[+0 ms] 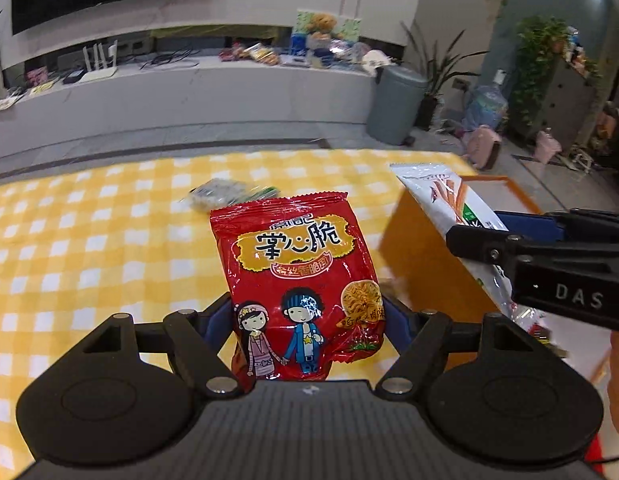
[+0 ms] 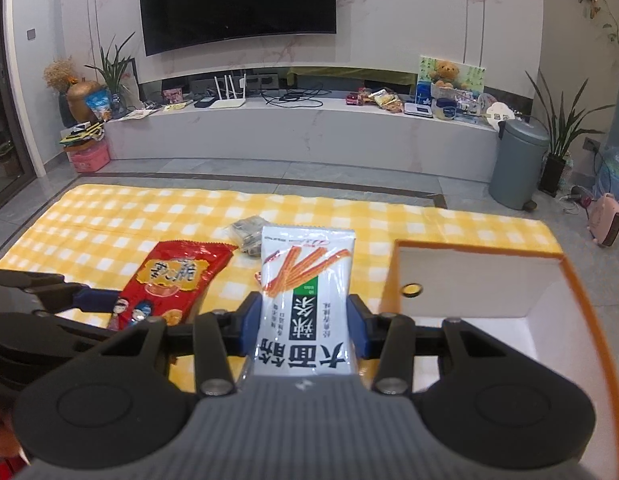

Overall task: Organize snacks
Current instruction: 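Carry both packets up and over the orange box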

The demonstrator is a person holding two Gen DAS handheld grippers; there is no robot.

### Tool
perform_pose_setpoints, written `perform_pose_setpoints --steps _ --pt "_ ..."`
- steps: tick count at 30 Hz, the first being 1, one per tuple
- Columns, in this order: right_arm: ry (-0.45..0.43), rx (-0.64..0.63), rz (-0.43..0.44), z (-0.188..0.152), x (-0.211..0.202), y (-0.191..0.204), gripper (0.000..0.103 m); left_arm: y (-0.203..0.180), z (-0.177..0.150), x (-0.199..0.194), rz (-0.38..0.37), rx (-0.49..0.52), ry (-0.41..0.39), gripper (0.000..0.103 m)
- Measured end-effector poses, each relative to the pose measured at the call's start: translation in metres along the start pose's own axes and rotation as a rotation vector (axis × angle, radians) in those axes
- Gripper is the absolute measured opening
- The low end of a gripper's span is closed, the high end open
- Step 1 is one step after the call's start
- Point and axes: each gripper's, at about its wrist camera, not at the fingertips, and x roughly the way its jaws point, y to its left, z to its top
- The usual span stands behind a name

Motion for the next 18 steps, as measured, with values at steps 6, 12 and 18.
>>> perform_pose_setpoints --steps 6,12,18 --pt "0.008 0.008 -0.023 0.001 -0.037 -0.031 0.044 -0.039 0.011 -0.017 -0.05 0.071 -0.038 0.086" --pt "0.024 0.005 -0.081 -0.004 -0.071 -0.063 0.044 -0.079 0.016 -0.018 -0.115 0.157 -0.046 0.086" --pt "0.073 -0.011 -0.131 -0.011 -0.092 -0.095 0.044 -0.122 0.02 -0.007 -0.206 0.248 0.0 0.086"
